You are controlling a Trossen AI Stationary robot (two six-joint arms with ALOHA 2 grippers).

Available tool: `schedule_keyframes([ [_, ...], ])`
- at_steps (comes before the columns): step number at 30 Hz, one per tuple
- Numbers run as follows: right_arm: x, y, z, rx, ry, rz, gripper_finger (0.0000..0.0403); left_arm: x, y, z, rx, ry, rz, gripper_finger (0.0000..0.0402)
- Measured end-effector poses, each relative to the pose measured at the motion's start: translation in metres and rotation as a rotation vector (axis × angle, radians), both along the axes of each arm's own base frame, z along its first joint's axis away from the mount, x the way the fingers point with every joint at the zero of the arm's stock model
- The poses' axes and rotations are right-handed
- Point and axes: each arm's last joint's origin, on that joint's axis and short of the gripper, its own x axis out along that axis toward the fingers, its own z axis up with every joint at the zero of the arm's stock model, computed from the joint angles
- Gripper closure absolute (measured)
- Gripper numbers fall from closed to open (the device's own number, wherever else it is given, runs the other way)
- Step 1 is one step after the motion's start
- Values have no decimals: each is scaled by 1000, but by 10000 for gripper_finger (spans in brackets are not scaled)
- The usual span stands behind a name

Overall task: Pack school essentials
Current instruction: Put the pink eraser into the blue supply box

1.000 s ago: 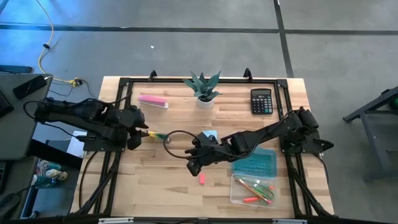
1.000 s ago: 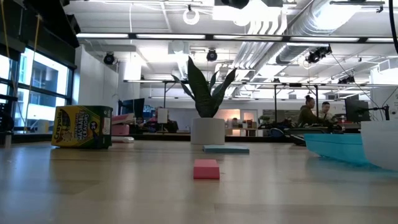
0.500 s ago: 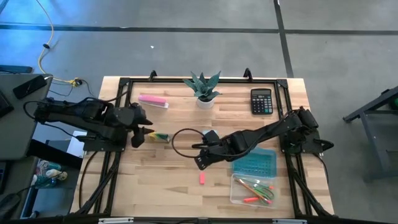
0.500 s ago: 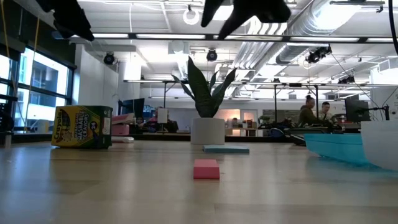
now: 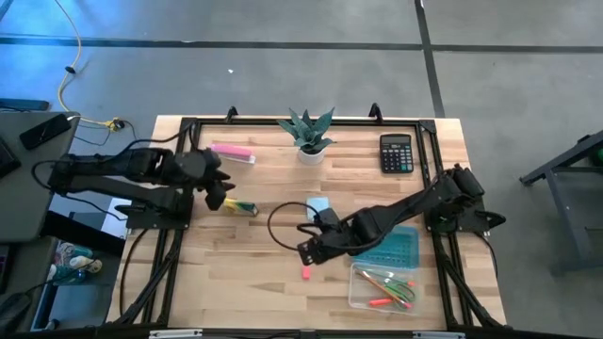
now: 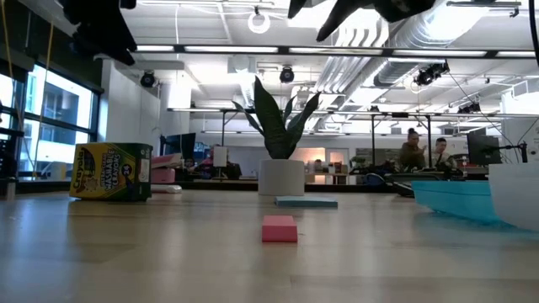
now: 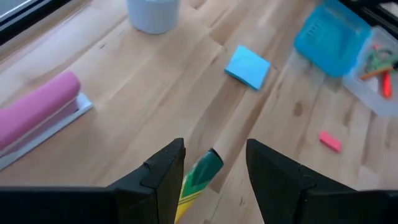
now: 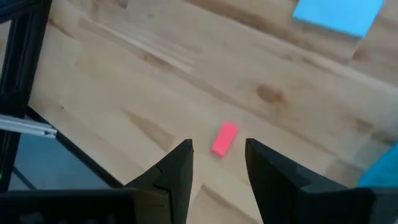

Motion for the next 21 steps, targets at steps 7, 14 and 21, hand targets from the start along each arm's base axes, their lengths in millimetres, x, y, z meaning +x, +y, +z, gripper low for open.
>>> schedule_keyframes([
  [7, -8, 19, 0, 23, -7, -19, 265, -1, 6, 0, -7, -3, 52, 241],
  [14, -8, 29, -10, 37, 6, -84, 265, -1, 7, 0, -2, 4, 28, 241],
  [21, 4, 35, -26, 110, 2, -162, 265, -1, 5, 0, -22, 11, -74, 241],
])
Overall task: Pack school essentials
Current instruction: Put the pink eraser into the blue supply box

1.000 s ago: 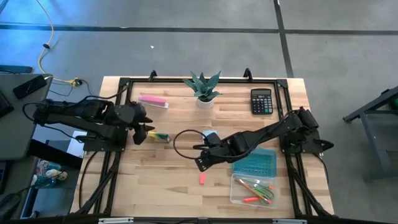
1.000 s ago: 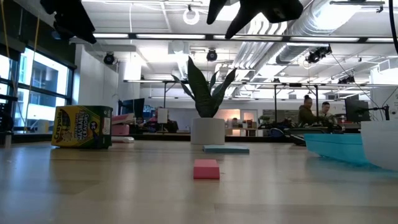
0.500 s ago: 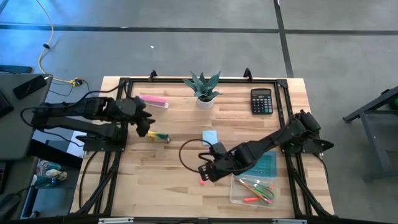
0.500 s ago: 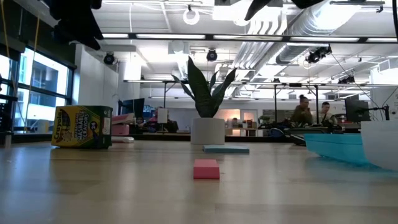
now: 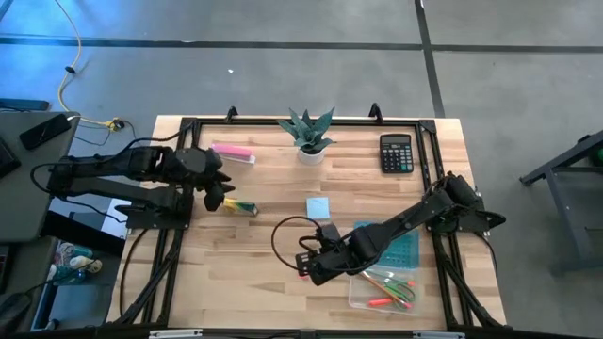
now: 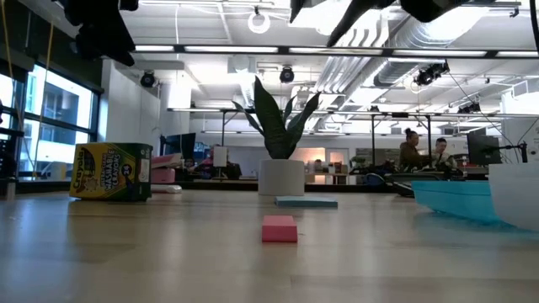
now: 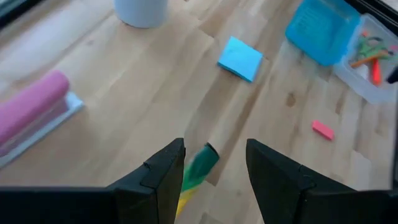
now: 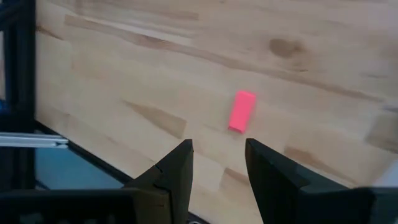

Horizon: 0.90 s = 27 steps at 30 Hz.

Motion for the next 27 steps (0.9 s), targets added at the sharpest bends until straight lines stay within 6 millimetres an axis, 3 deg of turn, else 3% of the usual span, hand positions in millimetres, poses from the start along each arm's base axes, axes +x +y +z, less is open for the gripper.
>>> schedule_keyframes([
  [13, 25, 10, -15, 105, -125, -65, 265, 1, -2, 0, -16, 2, -89, 241],
  [23, 41, 11, -2, 83, -345, -40, 265, 0, -2, 0, 8, 9, -117, 241],
  [27, 47, 10, 16, 46, -431, -12, 265, 0, -2, 0, 19, 12, -129, 241],
])
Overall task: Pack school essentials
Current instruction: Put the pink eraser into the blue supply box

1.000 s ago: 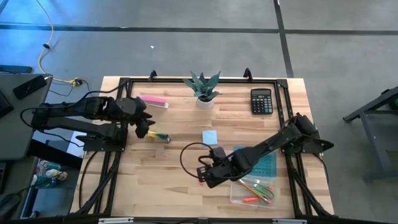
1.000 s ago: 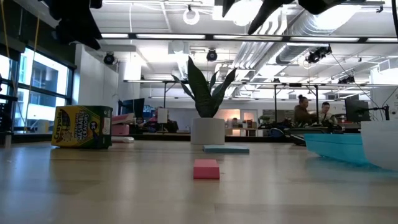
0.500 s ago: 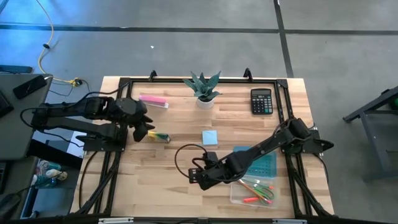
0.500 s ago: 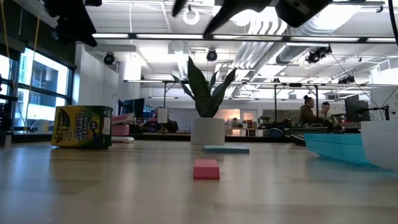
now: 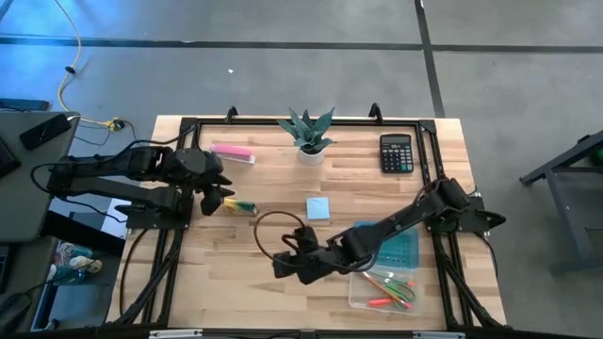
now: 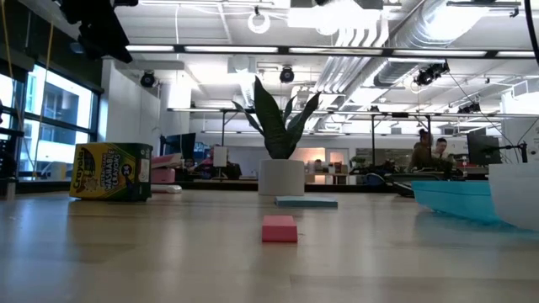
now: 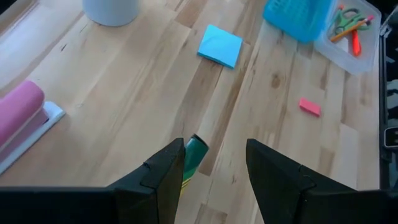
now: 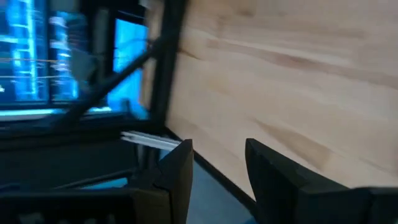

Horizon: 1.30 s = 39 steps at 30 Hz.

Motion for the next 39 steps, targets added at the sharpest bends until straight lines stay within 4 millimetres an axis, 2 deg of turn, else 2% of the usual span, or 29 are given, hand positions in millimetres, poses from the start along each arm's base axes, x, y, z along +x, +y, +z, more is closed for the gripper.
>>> schedule_keyframes([
  [8, -2, -10, 48, -144, -12, 8, 265, 0, 0, 0, 3, 1, -3, 241],
  [13, -10, -18, 50, -167, 121, 8, 265, 0, 0, 0, 2, 1, 0, 241],
  [17, -7, -18, 33, -110, 223, 43, 265, 0, 0, 0, 2, 1, 0, 241],
  [21, 2, -10, 5, -36, 319, 82, 265, 0, 0, 0, 1, 1, 1, 241],
  [30, 14, -1, -49, 35, 504, 33, 265, 0, 0, 0, -6, -1, -3, 241],
  [39, 13, 2, -83, 27, 648, -39, 265, 0, 0, 0, -5, 0, -5, 241],
])
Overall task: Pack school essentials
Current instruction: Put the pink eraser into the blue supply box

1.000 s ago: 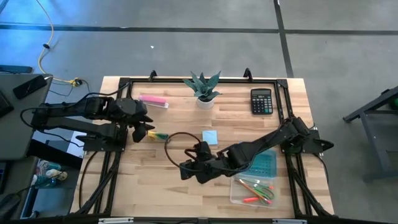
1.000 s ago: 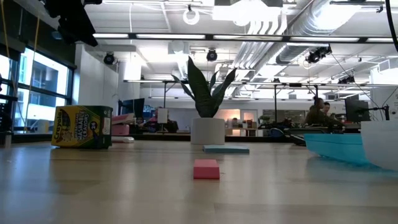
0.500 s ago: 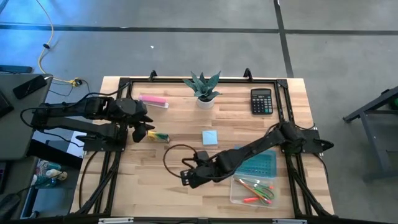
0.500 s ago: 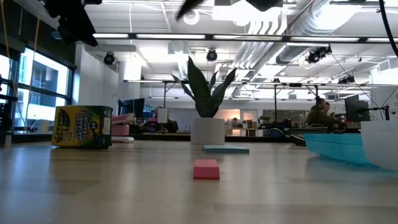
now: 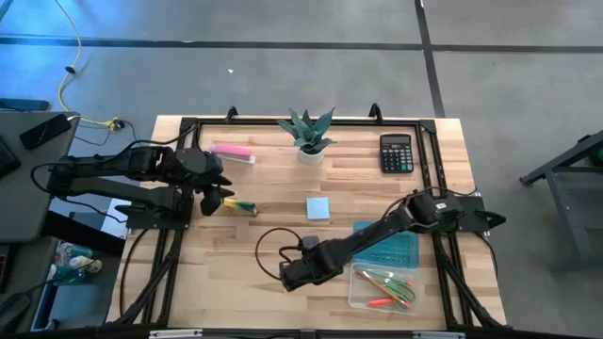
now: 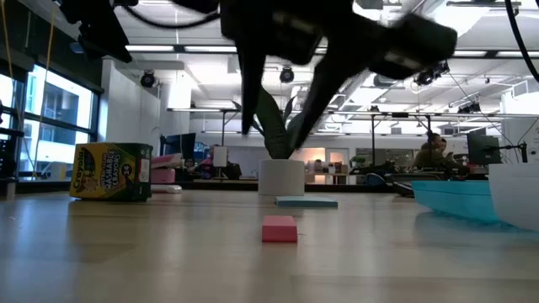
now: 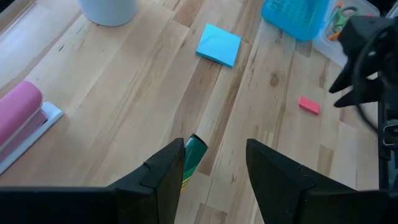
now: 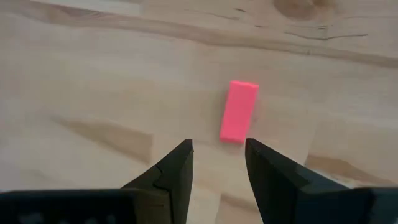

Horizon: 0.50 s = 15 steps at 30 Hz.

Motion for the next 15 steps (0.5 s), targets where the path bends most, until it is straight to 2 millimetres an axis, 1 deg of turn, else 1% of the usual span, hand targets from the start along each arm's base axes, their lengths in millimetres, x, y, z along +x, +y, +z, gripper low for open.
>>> schedule_keyframes([
  [7, 6, 3, -23, -8, 28, -15, 265, 0, 0, 0, 0, 0, 0, 241],
  [15, 7, 3, -38, -17, 60, -31, 265, 0, 0, 0, 11, 2, -12, 241],
])
